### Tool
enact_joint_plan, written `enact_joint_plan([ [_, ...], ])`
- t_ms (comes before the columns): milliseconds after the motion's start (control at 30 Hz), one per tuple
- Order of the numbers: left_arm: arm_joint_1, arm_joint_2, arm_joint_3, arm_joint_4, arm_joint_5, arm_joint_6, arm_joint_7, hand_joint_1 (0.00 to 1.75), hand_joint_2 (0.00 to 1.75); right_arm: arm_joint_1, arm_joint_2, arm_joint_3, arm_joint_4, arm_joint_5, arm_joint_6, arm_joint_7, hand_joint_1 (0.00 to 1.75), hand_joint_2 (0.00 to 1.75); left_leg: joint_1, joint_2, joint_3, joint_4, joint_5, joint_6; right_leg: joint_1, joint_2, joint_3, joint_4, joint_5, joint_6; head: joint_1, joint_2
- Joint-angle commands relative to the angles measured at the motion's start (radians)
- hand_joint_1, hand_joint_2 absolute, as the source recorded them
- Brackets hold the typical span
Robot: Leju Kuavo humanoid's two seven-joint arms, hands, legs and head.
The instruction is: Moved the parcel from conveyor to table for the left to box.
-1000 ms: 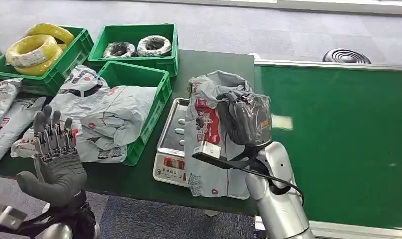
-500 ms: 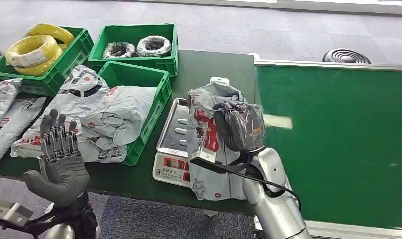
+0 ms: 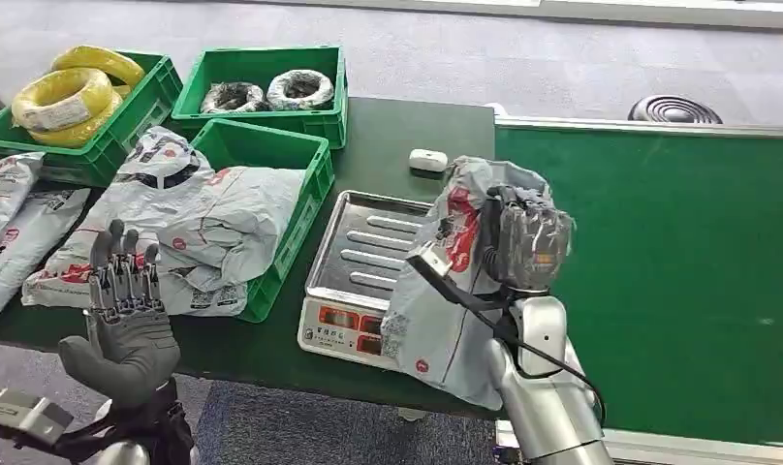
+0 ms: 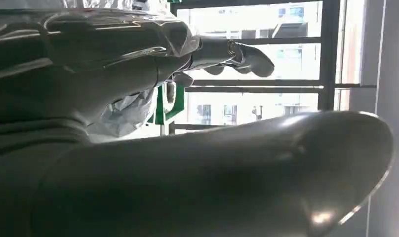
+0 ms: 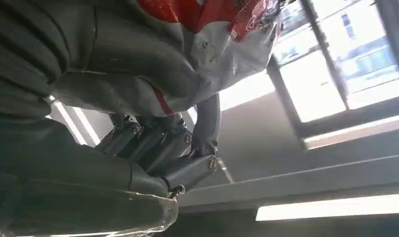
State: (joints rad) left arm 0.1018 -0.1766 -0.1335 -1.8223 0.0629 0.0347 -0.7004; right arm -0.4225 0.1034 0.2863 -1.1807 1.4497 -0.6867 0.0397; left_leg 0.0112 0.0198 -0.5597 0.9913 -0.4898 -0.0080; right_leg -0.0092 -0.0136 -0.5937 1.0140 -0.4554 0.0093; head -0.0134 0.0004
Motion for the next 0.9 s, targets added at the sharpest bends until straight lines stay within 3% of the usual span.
enact_joint_plan([
  [33,-0.035,0.019,-0.029,0.075,0.005,-0.003,0.002,0.00,0.00,-0.169,-0.014,-0.294,0.159,0.018,-0.011,0.009,1.71,1.75,-0.001,-0.003,0.000,-0.001,0.002,0.001,-0.001,-0.001,0.001,-0.001,0.001,0.000,0.000,0.000],
  [100,-0.032,0.017,-0.027,0.071,0.006,-0.007,0.002,0.00,0.00,-0.177,-0.004,-0.334,0.165,0.052,-0.011,0.052,1.75,1.75,-0.001,-0.003,0.002,-0.002,0.001,0.001,-0.001,-0.001,0.002,-0.002,0.001,0.000,0.000,0.000],
  [267,-0.033,0.010,-0.020,0.058,0.005,-0.012,0.002,0.00,0.00,-0.341,-0.079,-0.435,0.389,0.037,-0.011,0.076,1.73,1.75,-0.001,-0.003,0.001,0.000,0.001,0.001,-0.001,-0.001,0.001,-0.001,0.001,0.000,0.000,0.000],
  [433,-0.039,0.007,-0.013,0.050,0.007,-0.015,0.002,0.00,0.00,-0.382,-0.076,-0.441,0.478,0.030,-0.011,0.061,1.71,1.75,-0.001,-0.002,0.001,0.000,0.001,0.001,-0.001,0.000,0.001,-0.001,0.001,0.000,0.000,0.000],
  [633,-0.049,0.006,-0.009,0.039,0.002,-0.016,0.002,0.00,0.00,-0.357,-0.048,-0.439,0.469,0.018,-0.011,0.039,1.73,1.75,0.000,-0.001,0.002,-0.001,0.001,0.000,0.000,0.001,0.002,-0.001,0.001,-0.001,0.000,0.000],
  [700,-0.059,0.006,-0.007,0.032,0.002,-0.024,0.002,0.00,0.00,-0.344,-0.042,-0.421,0.460,0.009,-0.011,-0.031,1.71,1.75,0.000,-0.001,0.001,0.000,0.000,0.000,0.000,0.001,0.001,0.000,0.001,0.000,0.000,0.000],
  [800,-0.090,0.010,-0.002,0.046,0.005,-0.035,0.002,0.00,0.00,-0.372,-0.026,-0.358,0.515,-0.088,0.006,-0.272,1.73,1.75,0.000,0.000,0.001,0.000,0.000,0.001,0.000,0.002,0.001,0.000,0.001,0.000,0.000,0.000],
  [867,-0.102,0.015,0.002,0.061,0.006,-0.043,0.002,0.00,0.00,-0.359,0.007,-0.284,0.470,-0.109,0.046,-0.370,1.75,1.75,0.000,0.001,0.001,0.000,0.000,0.000,0.000,0.003,0.001,0.000,0.001,0.000,0.000,0.000],
  [900,-0.102,0.014,0.005,0.064,0.005,-0.049,0.002,0.00,0.00,-0.342,0.020,-0.242,0.433,-0.098,0.057,-0.370,1.69,1.75,0.000,0.001,0.002,-0.001,0.001,0.001,0.000,0.005,0.001,-0.002,0.003,-0.001,0.000,0.000],
])
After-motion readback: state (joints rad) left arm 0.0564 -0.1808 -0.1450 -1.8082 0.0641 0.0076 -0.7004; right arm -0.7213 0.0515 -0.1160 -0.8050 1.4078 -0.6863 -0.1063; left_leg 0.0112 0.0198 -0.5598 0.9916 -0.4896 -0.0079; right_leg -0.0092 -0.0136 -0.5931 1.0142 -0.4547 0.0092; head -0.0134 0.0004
